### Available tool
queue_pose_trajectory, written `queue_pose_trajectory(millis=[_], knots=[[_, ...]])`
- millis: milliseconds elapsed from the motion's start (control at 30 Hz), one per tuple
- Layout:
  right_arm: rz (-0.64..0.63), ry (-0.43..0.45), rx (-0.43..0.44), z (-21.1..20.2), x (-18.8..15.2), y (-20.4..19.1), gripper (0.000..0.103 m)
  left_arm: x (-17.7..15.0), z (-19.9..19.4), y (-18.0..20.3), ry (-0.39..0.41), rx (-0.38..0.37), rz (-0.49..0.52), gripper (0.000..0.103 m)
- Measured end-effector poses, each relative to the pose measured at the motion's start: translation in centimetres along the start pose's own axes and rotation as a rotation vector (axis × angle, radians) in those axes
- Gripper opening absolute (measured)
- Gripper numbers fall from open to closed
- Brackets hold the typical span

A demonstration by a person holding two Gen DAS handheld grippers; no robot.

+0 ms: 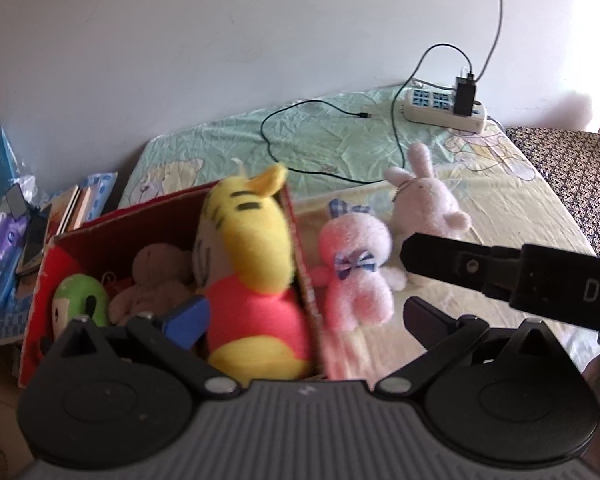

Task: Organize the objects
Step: 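Move the right gripper back over the bed to the white rabbit plush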

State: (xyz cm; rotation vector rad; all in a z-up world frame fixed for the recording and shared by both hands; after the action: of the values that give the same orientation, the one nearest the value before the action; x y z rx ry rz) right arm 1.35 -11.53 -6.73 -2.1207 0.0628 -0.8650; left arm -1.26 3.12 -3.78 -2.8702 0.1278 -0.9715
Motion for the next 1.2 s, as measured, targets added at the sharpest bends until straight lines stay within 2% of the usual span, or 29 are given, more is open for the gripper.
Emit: queue_pose_trajectory(millis=[300, 533, 1200], knots=[[0.027, -0.002, -0.029, -2.5, 0.5, 3.4, 0.046, 0.3, 0.4, 4.6, -0.014, -0.014, 0.032, 0.103], [0.049, -0.015, -0.062, -3.6, 0.5, 5.9, 0.046, -0.3, 2.0, 8.2, -0.062, -0.028, 0.071, 0.103], [0.117, -0.121, -0.098, -3.2, -0.6, 11.1, 0.046, -2.7, 6.3, 11.5, -0.217, 0.007, 0.071, 0.103]])
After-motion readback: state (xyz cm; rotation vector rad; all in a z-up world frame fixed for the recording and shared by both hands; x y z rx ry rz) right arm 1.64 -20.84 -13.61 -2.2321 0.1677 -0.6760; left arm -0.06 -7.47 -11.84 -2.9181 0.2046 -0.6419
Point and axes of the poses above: each gripper's, at about its wrist camera, not at the fingertips, and z roughly the way its jaws point, y to its right, x to its top, the point moved 5 cm from there along z, roughly the way its jaws point, and after that the axes turned 3 degrees about -y, right-handed, at the moved point
